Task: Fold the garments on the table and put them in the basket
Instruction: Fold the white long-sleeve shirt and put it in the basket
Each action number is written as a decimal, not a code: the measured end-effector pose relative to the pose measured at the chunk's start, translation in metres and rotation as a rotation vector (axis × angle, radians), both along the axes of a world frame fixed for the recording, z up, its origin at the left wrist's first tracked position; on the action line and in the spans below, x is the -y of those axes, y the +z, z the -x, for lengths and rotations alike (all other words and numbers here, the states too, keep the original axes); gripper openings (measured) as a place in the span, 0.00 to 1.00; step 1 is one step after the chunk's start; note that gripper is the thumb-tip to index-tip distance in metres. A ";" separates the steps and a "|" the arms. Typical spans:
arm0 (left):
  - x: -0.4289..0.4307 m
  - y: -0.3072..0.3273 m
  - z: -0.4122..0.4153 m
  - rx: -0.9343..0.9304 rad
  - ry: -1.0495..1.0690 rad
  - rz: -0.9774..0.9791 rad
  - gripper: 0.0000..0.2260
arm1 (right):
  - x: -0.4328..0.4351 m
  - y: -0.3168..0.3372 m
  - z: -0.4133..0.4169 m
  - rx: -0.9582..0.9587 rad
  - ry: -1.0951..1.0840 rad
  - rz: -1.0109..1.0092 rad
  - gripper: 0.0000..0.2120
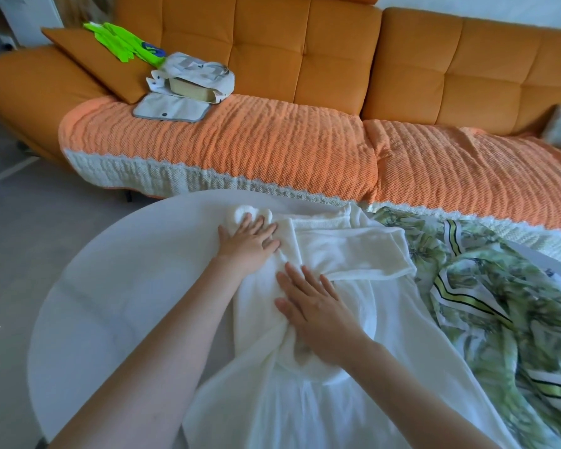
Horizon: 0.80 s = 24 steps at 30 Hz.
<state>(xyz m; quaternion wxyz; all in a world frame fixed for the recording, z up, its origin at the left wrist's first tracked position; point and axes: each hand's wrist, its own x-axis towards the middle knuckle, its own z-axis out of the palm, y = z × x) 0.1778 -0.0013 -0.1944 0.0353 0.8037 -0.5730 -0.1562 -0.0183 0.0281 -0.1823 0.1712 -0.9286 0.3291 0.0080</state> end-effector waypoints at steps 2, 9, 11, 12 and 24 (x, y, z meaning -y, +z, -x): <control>-0.001 0.002 0.001 -0.017 -0.011 -0.009 0.24 | 0.003 0.000 0.002 0.000 0.005 -0.038 0.41; -0.078 0.028 0.015 -0.556 0.331 0.686 0.16 | 0.012 0.016 0.002 -0.062 0.026 -0.152 0.23; -0.123 0.034 0.025 -0.550 0.405 0.575 0.09 | 0.003 0.022 0.007 0.134 -0.067 -0.212 0.22; -0.145 0.035 0.029 -0.562 0.400 0.445 0.10 | -0.004 0.023 0.010 0.239 -0.122 -0.220 0.21; -0.233 0.055 0.092 -0.622 0.189 0.158 0.08 | -0.093 0.047 0.020 0.270 -0.404 -0.404 0.27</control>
